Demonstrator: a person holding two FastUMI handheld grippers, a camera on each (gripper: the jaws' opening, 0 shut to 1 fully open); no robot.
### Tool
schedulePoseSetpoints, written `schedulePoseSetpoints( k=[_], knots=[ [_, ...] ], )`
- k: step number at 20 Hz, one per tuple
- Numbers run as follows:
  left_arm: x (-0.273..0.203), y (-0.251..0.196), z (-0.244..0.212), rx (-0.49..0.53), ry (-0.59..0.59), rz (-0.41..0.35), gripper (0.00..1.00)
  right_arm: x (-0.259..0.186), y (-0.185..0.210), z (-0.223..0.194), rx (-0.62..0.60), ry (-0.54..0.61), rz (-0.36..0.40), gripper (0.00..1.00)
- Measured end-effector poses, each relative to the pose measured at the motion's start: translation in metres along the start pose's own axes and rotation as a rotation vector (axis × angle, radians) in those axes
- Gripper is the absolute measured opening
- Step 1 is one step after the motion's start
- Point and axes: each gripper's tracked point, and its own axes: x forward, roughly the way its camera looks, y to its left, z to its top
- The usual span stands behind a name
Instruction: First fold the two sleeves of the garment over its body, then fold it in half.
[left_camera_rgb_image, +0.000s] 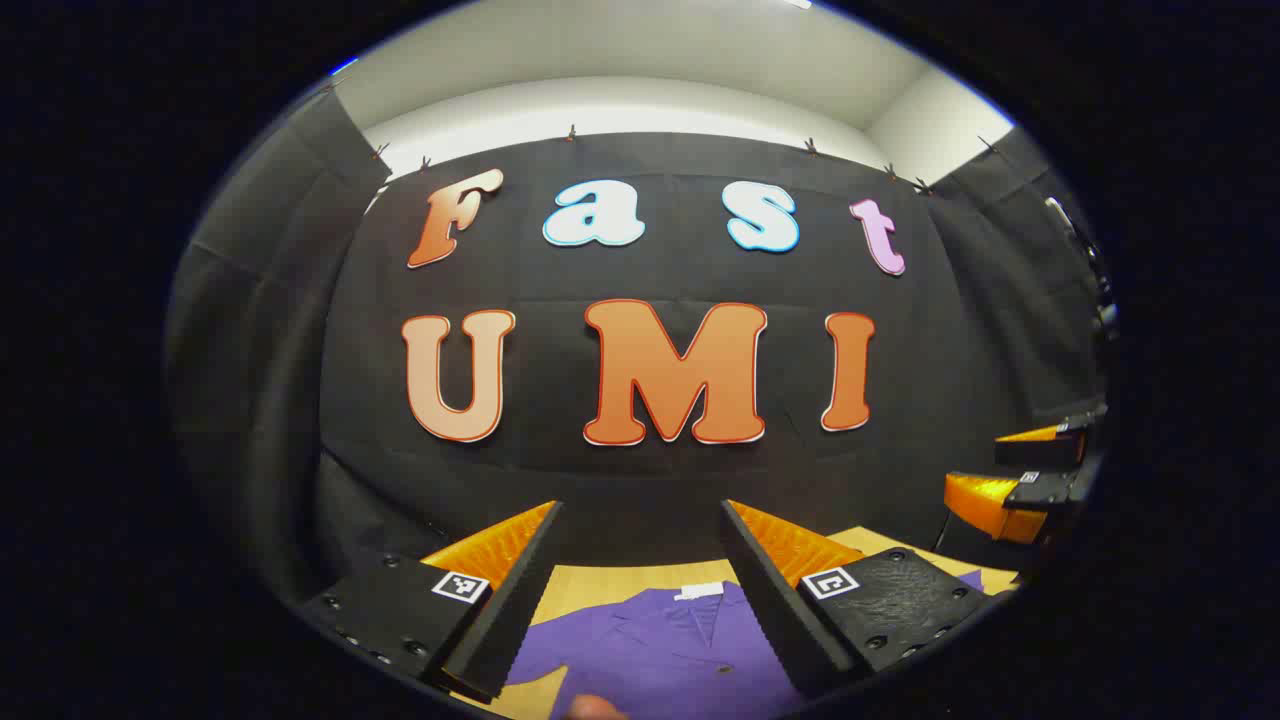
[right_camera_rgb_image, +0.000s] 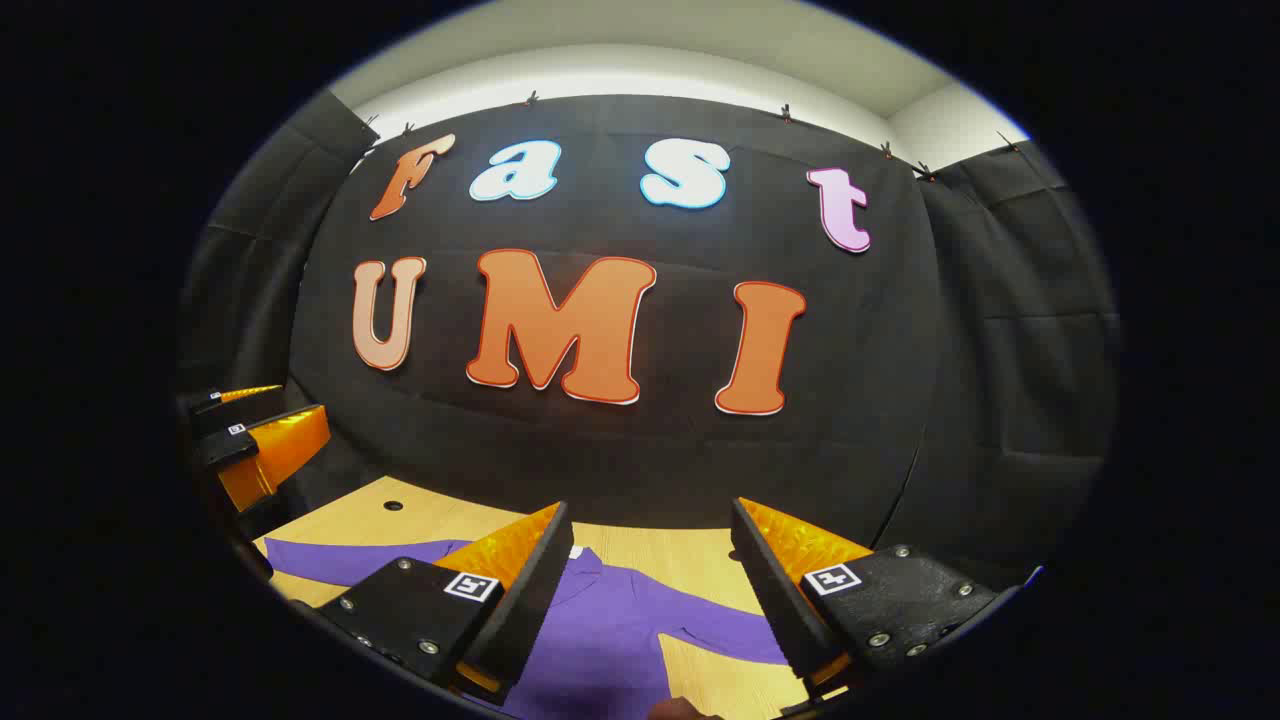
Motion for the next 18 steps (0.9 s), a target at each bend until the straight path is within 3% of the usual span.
schedulePoseSetpoints(
  k=[9, 18],
  knots=[
    [0.024, -0.016, -0.009, -0.003, 0.025, 0.054, 0.98, 0.024, -0.015, -0.009, 0.008, 0.013, 0.035, 0.95],
    [0.016, -0.031, -0.003, 0.067, -0.006, 0.033, 1.0, 0.019, -0.05, -0.029, 0.01, 0.053, -0.043, 0.95]
  ],
)
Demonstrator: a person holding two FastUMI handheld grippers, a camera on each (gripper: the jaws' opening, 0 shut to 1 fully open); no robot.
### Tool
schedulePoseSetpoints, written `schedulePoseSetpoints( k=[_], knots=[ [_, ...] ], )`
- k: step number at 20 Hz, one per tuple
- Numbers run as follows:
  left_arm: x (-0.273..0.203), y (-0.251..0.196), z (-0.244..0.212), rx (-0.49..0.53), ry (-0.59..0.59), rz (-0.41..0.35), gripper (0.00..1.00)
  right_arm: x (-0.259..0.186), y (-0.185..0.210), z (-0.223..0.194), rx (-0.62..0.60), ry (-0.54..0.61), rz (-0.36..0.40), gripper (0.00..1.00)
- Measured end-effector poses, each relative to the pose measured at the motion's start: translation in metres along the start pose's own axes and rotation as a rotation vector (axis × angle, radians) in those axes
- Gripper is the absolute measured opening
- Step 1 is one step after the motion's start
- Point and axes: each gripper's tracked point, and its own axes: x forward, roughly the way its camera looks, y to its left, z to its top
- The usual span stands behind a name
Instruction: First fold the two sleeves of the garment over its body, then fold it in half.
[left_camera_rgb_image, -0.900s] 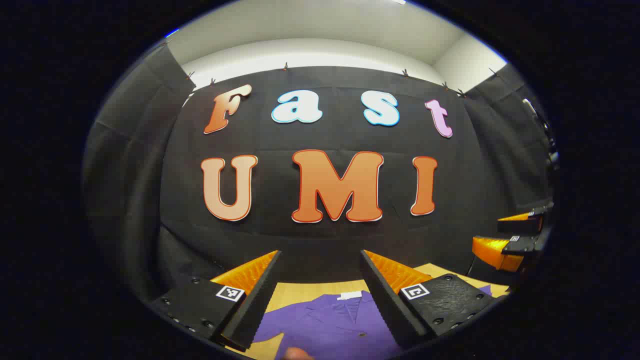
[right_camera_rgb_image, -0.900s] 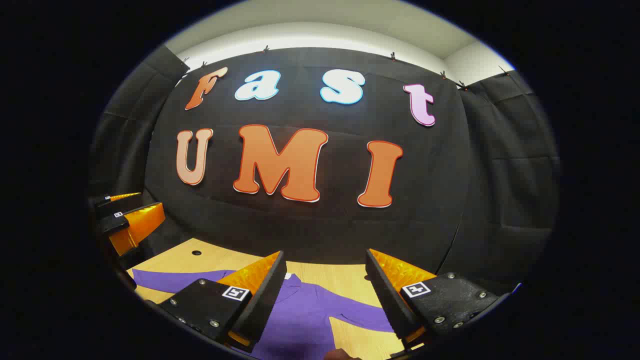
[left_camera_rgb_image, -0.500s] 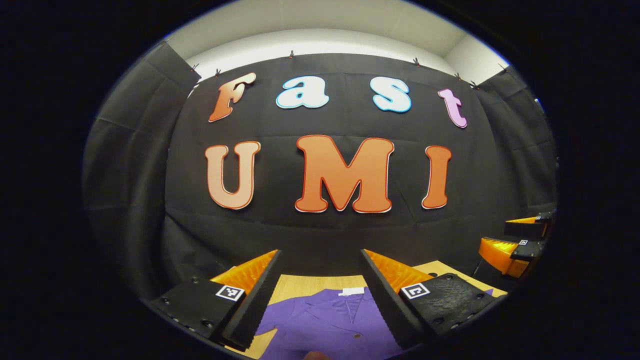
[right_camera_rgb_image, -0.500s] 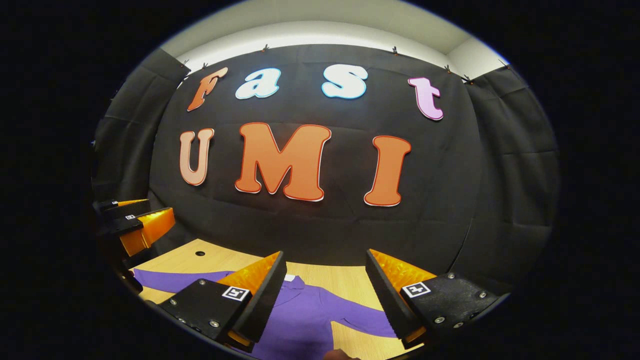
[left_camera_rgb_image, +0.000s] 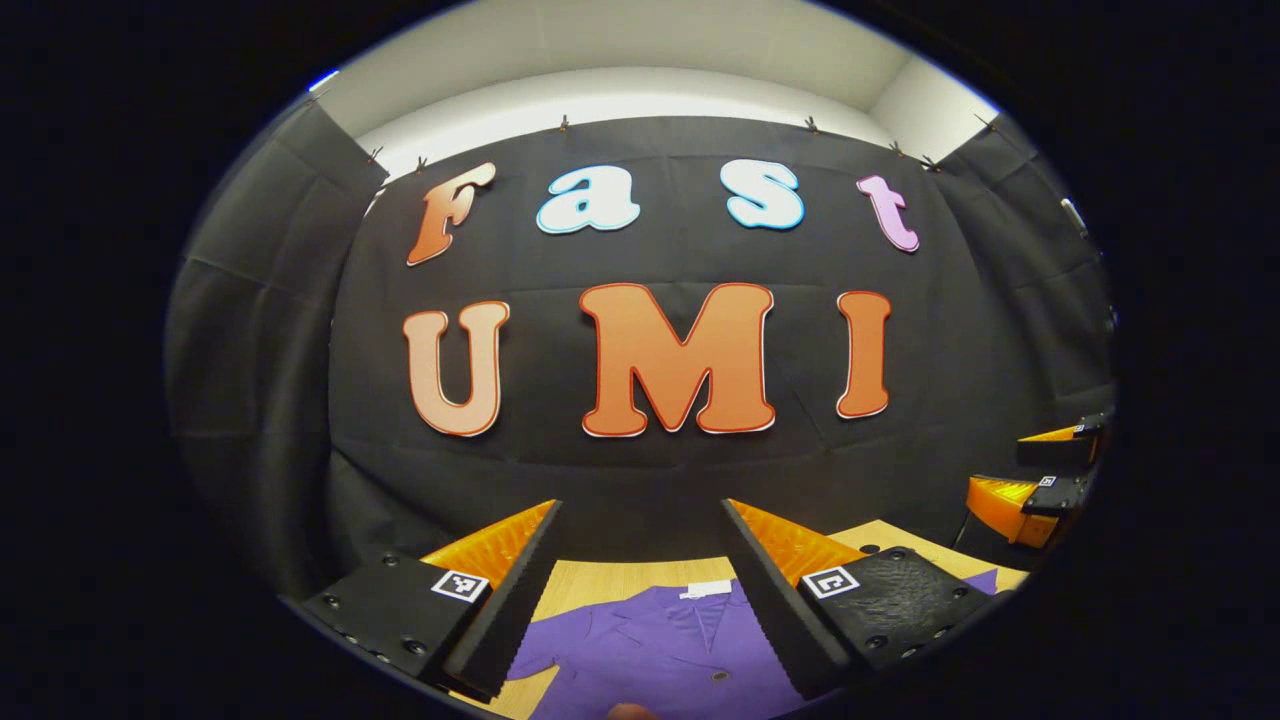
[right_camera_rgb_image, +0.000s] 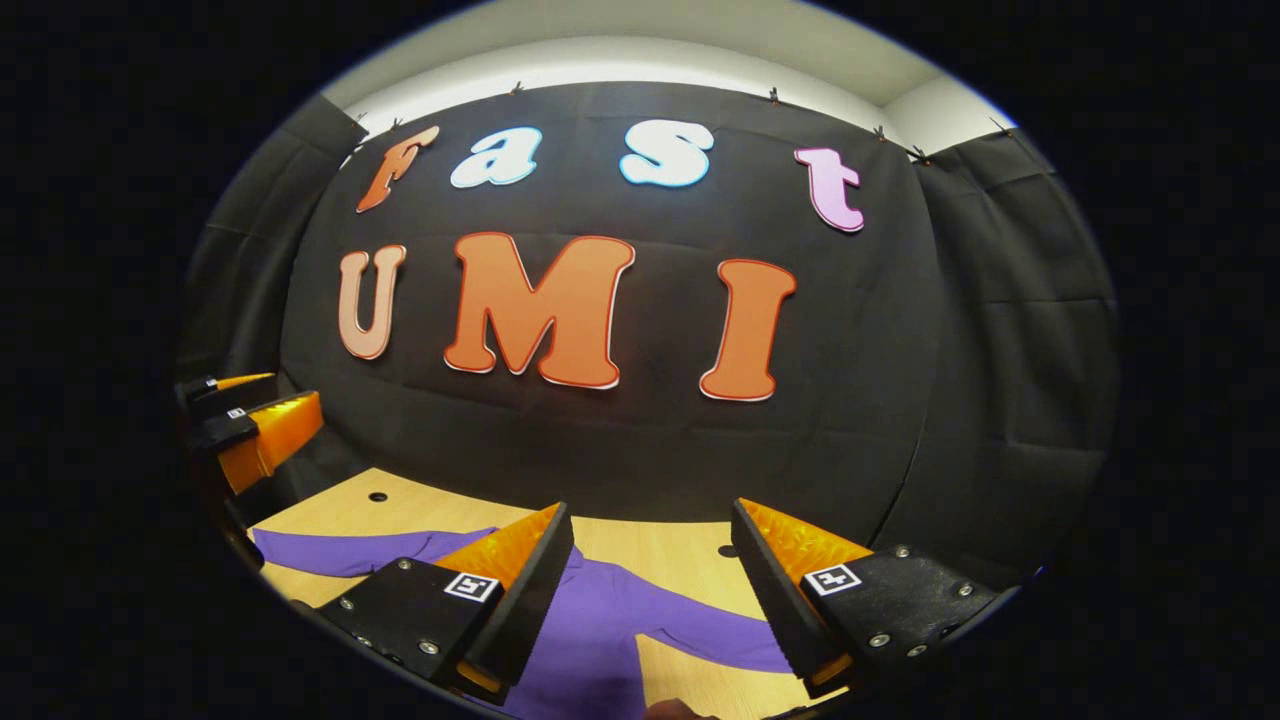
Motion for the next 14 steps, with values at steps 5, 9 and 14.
schedulePoseSetpoints(
  k=[5, 9, 14],
  knots=[
    [-0.011, -0.002, 0.014, 0.018, -0.037, 0.006, 0.98, 0.007, -0.046, -0.026, -0.006, 0.051, -0.098, 0.95],
    [-0.017, -0.006, 0.025, 0.027, -0.057, 0.011, 0.98, 0.016, -0.087, -0.055, -0.023, 0.115, -0.17, 0.95],
    [-0.023, -0.007, 0.037, 0.025, -0.074, 0.039, 0.98, 0.031, -0.138, -0.109, -0.029, 0.242, -0.242, 0.95]
  ],
)
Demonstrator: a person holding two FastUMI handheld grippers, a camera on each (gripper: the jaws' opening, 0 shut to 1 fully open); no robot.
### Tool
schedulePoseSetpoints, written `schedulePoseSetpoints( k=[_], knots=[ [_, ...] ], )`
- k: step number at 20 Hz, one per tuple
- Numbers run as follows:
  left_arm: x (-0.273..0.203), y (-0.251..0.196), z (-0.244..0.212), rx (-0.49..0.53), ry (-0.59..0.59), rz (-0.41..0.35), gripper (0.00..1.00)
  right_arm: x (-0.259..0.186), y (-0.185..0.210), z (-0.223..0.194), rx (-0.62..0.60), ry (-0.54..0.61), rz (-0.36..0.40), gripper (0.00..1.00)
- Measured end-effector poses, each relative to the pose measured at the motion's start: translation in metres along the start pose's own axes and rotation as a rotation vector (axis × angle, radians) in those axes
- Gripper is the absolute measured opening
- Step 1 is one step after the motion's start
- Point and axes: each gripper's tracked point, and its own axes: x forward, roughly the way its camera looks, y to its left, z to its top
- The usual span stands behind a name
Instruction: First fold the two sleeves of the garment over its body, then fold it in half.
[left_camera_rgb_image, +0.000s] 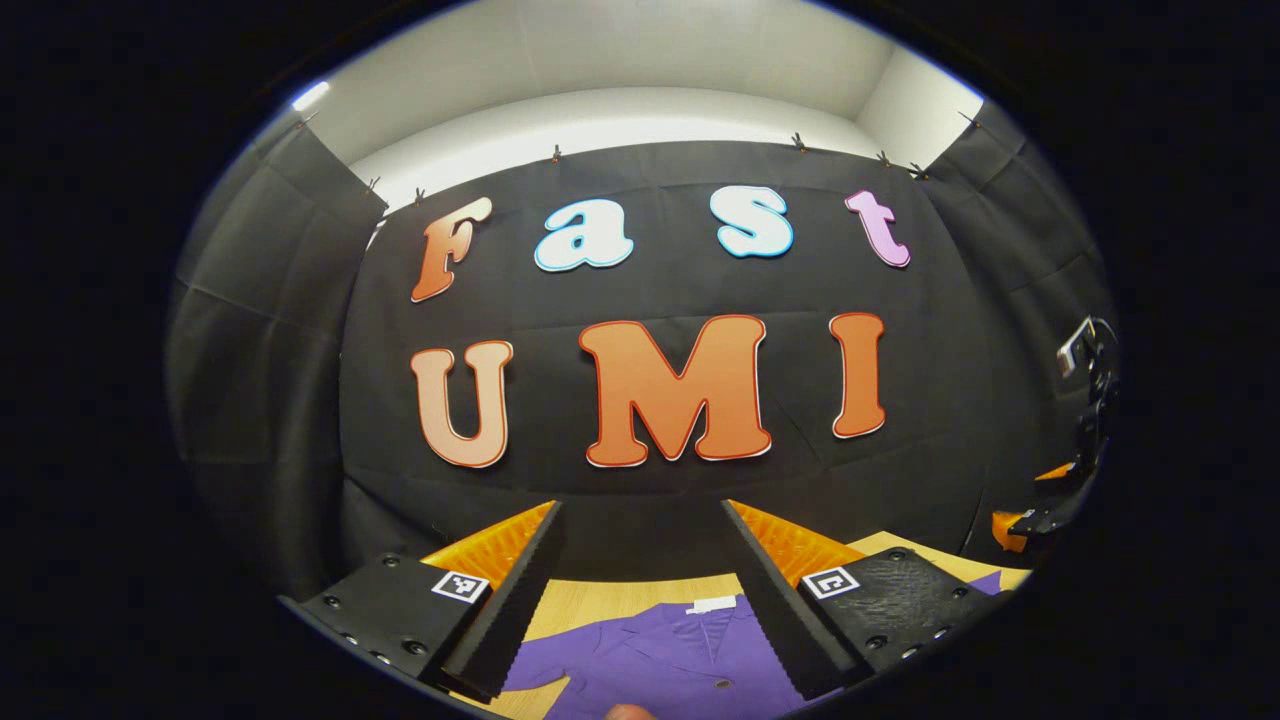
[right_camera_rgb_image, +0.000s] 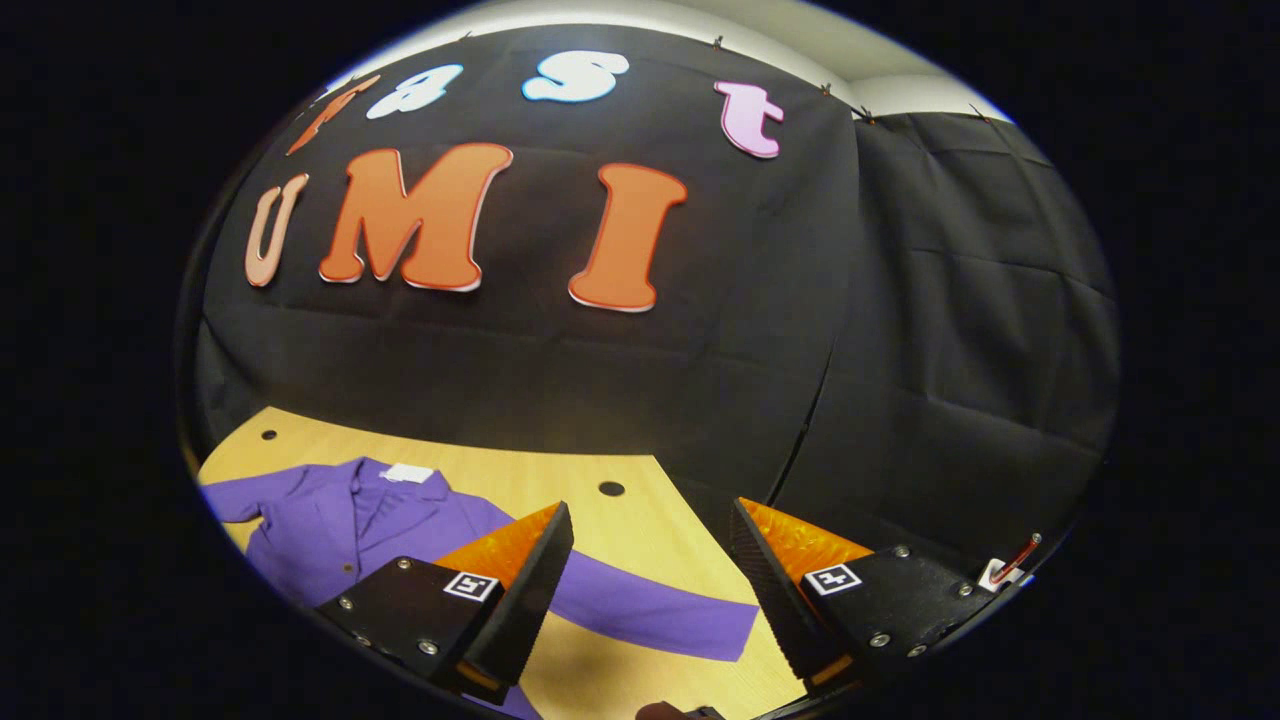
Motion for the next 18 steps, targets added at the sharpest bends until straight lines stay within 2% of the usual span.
schedulePoseSetpoints(
  k=[3, 6, 7, 11, 12, 15, 18],
  knots=[
    [-0.001, -0.01, -0.005, 0.002, 0.019, 0.002, 1.0, 0.026, -0.014, -0.048, 0.009, 0.163, 0.015, 0.95],
    [-0.002, -0.017, -0.015, -0.003, 0.041, 0.019, 0.98, 0.053, -0.024, -0.079, 0.038, 0.254, -0.003, 0.96],
    [-0.004, -0.017, -0.018, -0.001, 0.05, 0.032, 1.0, 0.061, -0.03, -0.088, 0.044, 0.283, -0.011, 0.96],
    [-0.013, -0.025, -0.04, 0.004, 0.117, 0.057, 0.98, 0.089, -0.054, -0.136, 0.033, 0.452, -0.039, 0.96],
    [-0.015, -0.023, -0.042, 0.009, 0.129, 0.06, 1.0, 0.092, -0.059, -0.143, 0.046, 0.495, -0.04, 0.96],
    [-0.011, -0.019, -0.048, 0.033, 0.162, 0.079, 0.98, 0.094, -0.068, -0.168, 0.109, 0.645, -0.011, 0.96],
    [-0.011, -0.026, -0.052, 0.046, 0.183, 0.073, 1.0, 0.096, -0.072, -0.195, 0.225, 0.818, 0.011, 0.96]
  ],
)
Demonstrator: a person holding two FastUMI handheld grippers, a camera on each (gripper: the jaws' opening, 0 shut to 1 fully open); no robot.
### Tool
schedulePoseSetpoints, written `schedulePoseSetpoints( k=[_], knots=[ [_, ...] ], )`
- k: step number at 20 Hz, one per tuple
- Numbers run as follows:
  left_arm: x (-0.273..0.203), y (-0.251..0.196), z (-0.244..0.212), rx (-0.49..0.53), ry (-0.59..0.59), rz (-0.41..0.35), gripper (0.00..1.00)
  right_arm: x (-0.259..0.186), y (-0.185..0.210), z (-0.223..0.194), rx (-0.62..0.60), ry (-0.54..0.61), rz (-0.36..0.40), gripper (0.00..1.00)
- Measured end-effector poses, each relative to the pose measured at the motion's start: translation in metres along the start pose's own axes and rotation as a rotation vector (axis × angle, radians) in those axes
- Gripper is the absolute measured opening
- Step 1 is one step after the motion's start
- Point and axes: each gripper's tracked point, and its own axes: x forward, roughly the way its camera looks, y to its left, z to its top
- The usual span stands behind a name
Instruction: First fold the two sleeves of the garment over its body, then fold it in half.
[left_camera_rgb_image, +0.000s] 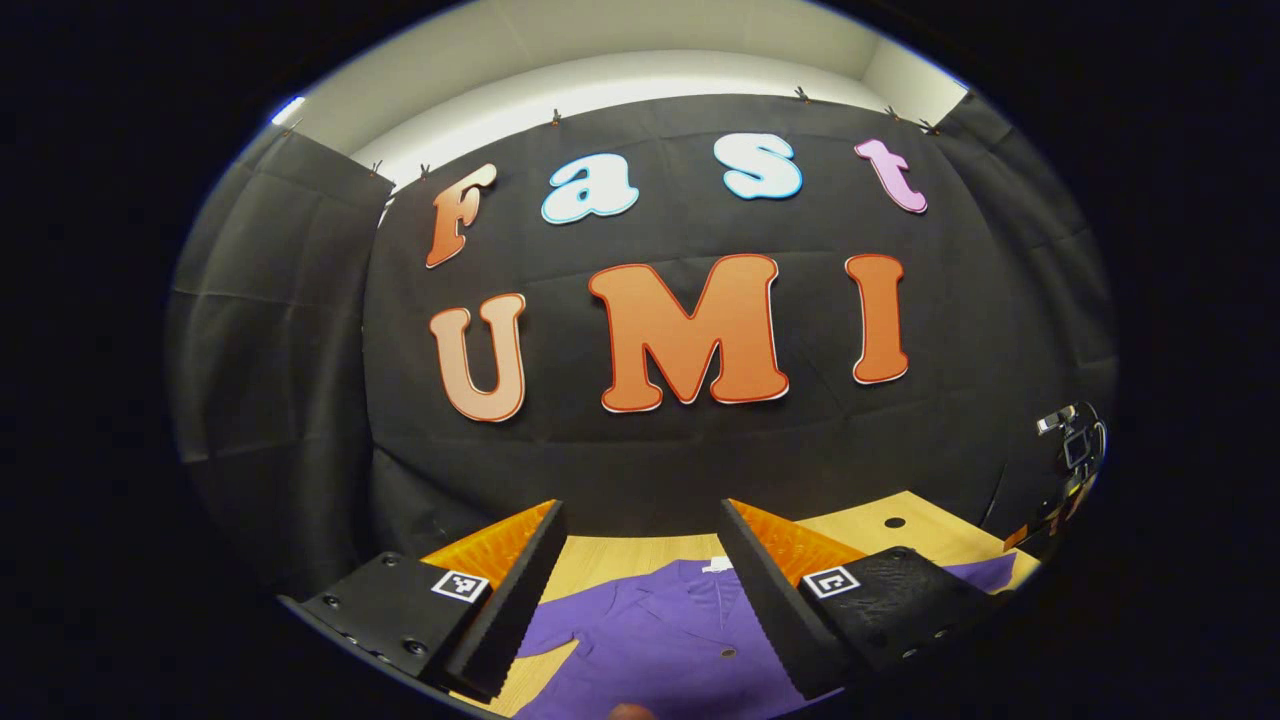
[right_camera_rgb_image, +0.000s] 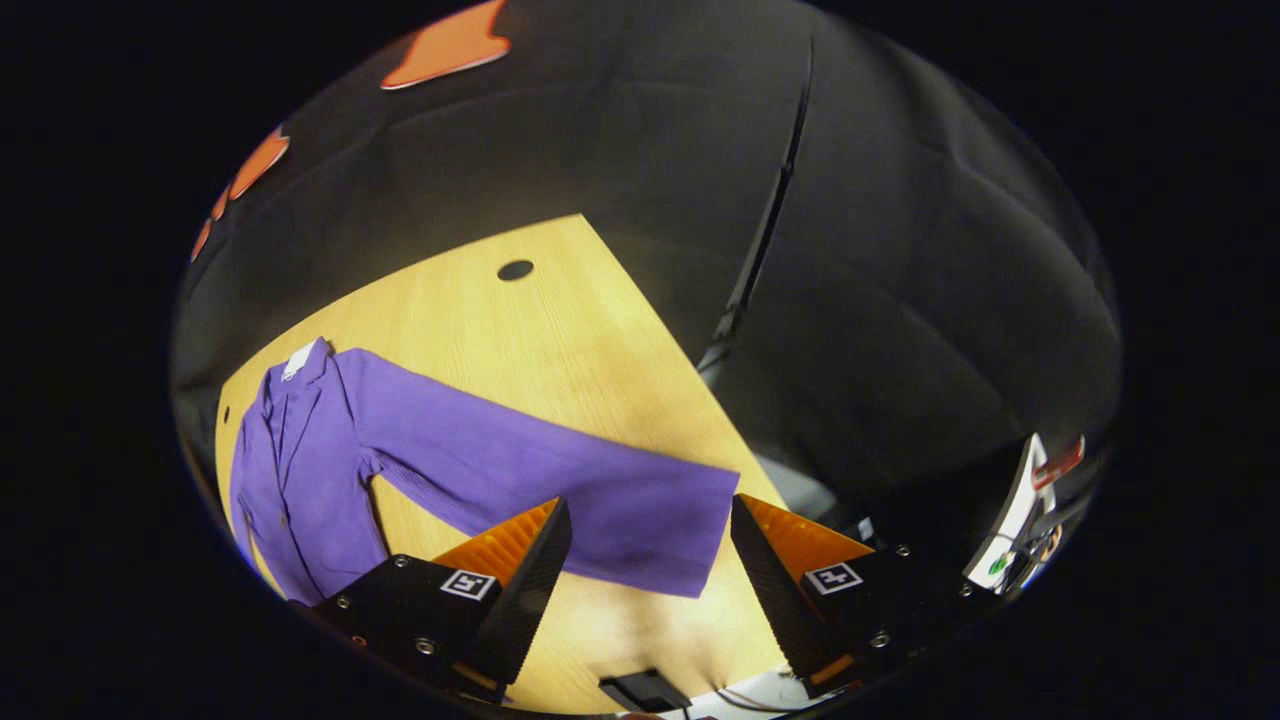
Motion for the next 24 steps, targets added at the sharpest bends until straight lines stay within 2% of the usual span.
schedulePoseSetpoints(
  k=[2, 8, 15, 17, 19, 21, 22, 23, 24],
  knots=[
    [0.0, -0.004, -0.004, 0.014, 0.015, -0.007, 1.0, 0.011, -0.004, -0.011, 0.056, 0.097, 0.034, 0.96],
    [0.0, -0.013, -0.02, 0.03, 0.067, -0.012, 0.98, 0.045, -0.013, -0.038, 0.151, 0.268, 0.08, 0.96],
    [-0.006, -0.009, -0.039, 0.049, 0.13, 0.011, 0.98, 0.073, -0.011, -0.06, 0.19, 0.331, 0.036, 0.92],
    [-0.007, -0.008, -0.04, 0.056, 0.136, 0.018, 1.0, 0.077, -0.02, -0.059, 0.149, 0.306, -0.018, 0.89],
    [-0.008, -0.008, -0.042, 0.057, 0.141, 0.023, 0.98, 0.074, -0.021, -0.06, 0.124, 0.304, -0.048, 0.81],
    [-0.01, -0.007, -0.043, 0.064, 0.148, 0.028, 0.98, 0.075, -0.02, -0.061, 0.098, 0.292, -0.048, 0.8],
    [-0.012, -0.006, -0.045, 0.069, 0.152, 0.028, 0.98, 0.075, -0.019, -0.059, 0.087, 0.283, -0.041, 0.55],
    [-0.013, -0.006, -0.046, 0.075, 0.157, 0.028, 0.98, 0.076, -0.019, -0.058, 0.079, 0.275, -0.031, 0.59],
    [-0.015, -0.005, -0.046, 0.079, 0.157, 0.03, 0.98, 0.079, -0.02, -0.054, 0.088, 0.26, -0.023, 0.43]
  ],
)
